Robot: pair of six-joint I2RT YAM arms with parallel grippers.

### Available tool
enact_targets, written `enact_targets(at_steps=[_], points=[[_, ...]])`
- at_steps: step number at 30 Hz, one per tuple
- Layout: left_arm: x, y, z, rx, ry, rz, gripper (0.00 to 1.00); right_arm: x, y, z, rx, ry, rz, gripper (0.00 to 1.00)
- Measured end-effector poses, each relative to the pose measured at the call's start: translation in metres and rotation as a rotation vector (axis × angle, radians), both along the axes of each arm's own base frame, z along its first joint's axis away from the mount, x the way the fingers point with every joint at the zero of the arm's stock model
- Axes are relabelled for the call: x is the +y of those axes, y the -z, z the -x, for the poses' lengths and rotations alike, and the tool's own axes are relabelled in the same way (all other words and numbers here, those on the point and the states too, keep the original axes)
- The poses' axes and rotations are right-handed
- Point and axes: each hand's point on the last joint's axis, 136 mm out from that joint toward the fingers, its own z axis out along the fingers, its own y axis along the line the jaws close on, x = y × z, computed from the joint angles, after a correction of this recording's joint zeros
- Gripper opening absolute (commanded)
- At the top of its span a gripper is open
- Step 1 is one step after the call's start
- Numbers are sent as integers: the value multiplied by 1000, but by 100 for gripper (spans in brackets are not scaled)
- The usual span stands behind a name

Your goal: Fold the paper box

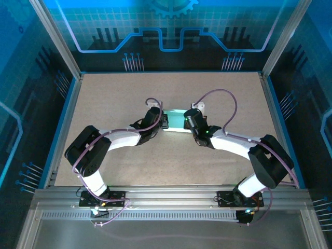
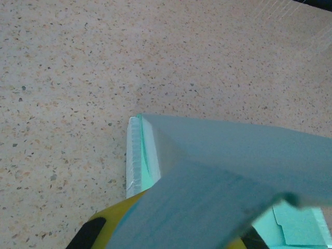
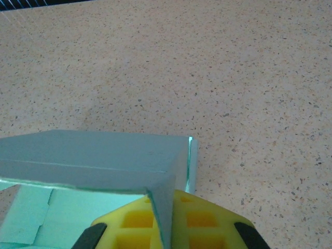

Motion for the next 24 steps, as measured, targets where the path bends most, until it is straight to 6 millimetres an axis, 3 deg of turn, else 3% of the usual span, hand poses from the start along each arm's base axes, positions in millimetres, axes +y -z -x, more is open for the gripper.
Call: enact_targets(at_steps=[11,14,17,19,24], points=[[1,8,6,10,6,-9,0,1,10,7,8,-17,12,6],[2,9,7,11,9,-15,0,1,11,7,6,-21,16,11],[2,11,7,14,10,-20,0,3,12,8,8,-38,25,28],[3,11,8,15,11,-22,0,4,10,10,4,-54,28,33],[4,13,9,11,15,-56,0,8,-3,18,-20,-112,17,66]])
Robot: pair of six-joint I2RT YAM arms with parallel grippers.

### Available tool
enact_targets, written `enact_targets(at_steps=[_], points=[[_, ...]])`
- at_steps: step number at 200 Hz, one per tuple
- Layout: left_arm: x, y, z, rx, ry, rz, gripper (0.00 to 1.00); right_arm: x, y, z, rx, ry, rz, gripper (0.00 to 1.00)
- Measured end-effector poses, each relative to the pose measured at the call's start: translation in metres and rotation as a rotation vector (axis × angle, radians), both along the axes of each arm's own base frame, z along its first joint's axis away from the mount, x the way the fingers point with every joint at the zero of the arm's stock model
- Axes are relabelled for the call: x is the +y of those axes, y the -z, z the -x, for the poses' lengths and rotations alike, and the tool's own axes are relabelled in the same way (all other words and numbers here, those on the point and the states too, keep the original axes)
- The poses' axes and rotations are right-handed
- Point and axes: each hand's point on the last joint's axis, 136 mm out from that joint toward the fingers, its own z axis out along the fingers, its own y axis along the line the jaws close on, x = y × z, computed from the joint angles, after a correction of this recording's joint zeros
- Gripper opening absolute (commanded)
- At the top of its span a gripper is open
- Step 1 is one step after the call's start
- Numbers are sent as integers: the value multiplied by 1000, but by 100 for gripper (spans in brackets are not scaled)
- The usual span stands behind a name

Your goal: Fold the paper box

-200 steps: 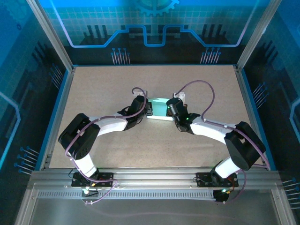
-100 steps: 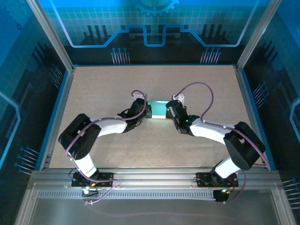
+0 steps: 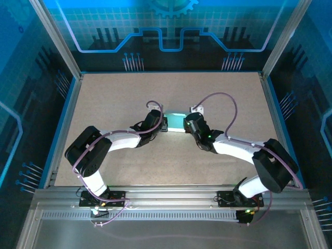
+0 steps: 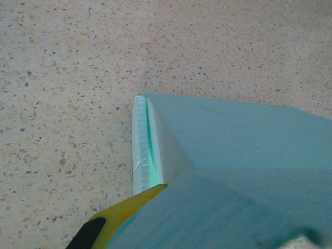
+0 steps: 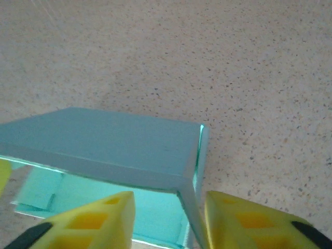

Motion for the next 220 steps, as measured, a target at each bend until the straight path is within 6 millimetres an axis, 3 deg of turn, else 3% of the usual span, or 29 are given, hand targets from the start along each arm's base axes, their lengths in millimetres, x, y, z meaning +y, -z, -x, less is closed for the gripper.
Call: enact_targets(at_steps=[26,51,75,91,121,151,169,220], points=[[2,3,2,6,-3,-27,0,-2,-9,14,-26,-51,-22,83],[4,5,3,10,-2,-48,0,-9,-18,32,-49,-85,-61,89],[5,5,3,12,1,-54,0,-14,-41,43,-71,-104,-142,89],[4,6,3,11,3,-57,0,-22,-53,39,-51,-75,-199,89],[4,7,4,14,14,-70,2,-35,-64,14,47,-1,-277,89],[4,5,4,11,19,-78,10,-25,-44,-16,212,36,-313,86],[5,7,5,21,23,-90,22,-19,-21,-29,306,59,-326,84],[4,9,15,51,83,-131,54,-2,36,-39,496,85,-340,81]])
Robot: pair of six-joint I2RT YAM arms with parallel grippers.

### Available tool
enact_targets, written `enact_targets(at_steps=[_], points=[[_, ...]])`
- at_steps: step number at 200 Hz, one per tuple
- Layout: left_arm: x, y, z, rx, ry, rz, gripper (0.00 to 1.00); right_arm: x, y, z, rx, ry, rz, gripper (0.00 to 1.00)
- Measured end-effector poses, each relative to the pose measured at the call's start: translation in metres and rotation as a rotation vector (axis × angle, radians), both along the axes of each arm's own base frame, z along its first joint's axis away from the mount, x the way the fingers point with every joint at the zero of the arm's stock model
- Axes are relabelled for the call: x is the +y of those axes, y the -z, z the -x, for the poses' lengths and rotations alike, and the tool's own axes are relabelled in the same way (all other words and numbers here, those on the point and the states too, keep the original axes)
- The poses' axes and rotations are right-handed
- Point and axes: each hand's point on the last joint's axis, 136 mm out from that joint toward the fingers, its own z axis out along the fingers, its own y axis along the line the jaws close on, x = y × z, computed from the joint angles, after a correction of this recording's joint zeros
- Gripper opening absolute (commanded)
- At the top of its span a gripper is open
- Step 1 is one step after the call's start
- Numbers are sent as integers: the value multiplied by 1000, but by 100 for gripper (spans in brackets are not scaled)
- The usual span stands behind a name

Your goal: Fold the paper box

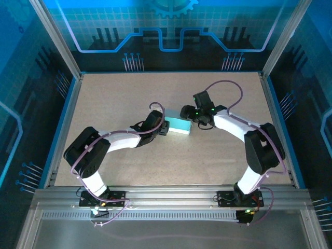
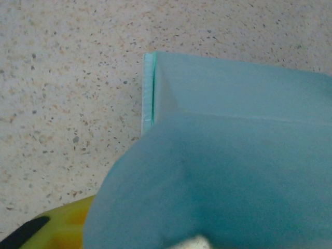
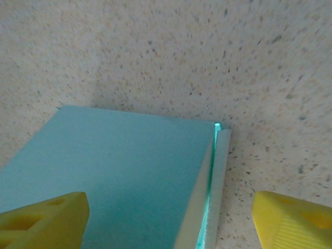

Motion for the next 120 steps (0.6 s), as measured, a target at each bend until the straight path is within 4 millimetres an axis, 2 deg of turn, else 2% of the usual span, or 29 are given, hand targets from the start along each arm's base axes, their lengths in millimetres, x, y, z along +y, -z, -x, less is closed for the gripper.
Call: enact_targets(at_steps=[30,72,98,111,120], points=[[3,-16,15,-12,29,17,71,4,24,3,67,-7,-8,77],[16,-37,53,3,93,57,91,6,33,4,88,-31,-9,71],[16,-55,64,26,136,122,92,9,39,1,86,-89,6,64],[20,-59,60,65,127,171,92,11,40,0,81,-123,13,58],[25,-60,54,114,111,214,88,12,40,0,76,-145,16,57]])
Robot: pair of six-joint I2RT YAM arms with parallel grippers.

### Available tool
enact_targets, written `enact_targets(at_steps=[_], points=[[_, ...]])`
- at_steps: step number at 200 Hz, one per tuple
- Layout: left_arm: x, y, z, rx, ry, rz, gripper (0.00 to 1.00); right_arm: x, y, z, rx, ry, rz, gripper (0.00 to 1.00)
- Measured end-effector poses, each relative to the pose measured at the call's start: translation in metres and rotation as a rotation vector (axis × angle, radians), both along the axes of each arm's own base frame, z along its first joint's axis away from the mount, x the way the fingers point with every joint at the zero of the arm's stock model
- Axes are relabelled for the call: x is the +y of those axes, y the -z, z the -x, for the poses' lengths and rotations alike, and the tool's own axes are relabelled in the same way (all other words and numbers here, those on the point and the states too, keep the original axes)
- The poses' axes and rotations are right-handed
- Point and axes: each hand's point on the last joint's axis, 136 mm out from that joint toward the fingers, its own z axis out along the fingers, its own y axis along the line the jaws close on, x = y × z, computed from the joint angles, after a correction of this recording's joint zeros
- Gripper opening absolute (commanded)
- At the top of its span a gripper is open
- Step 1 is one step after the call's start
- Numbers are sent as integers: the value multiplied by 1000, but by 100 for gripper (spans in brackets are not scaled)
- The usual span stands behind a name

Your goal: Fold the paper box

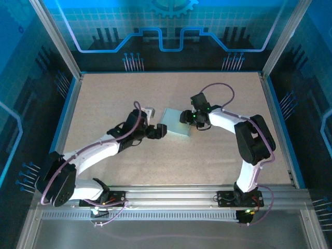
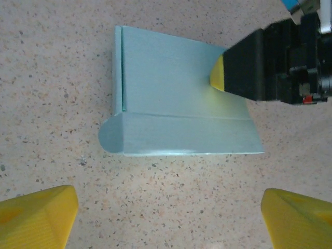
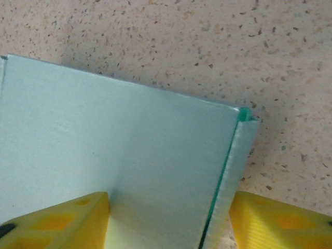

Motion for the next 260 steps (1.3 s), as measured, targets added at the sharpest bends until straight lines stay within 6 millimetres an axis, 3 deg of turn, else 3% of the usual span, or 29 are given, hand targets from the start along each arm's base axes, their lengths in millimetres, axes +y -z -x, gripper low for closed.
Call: enact_targets(at_steps=[32,50,74,105,136,174,224,260], points=[[9,4,-44,143,-64,107,74,6,-2,-5,-16,-100,18,48],[3,19,-62,221,-64,142,65,9,-3,-11,-21,-152,20,40],[-6,46,-76,319,-53,165,54,11,-3,-22,-16,-194,11,41],[-11,70,-74,413,-53,182,40,11,-3,-26,-10,-227,8,45],[-14,70,-71,435,-47,205,33,7,-3,-24,9,-233,-14,55],[-14,77,-71,456,-44,216,27,3,-7,-26,11,-229,-40,60],[-10,85,-74,466,-46,239,18,-2,-34,-26,-41,-203,-91,65],[-7,86,-75,462,-35,295,14,-12,-40,-25,-54,-152,-145,77]])
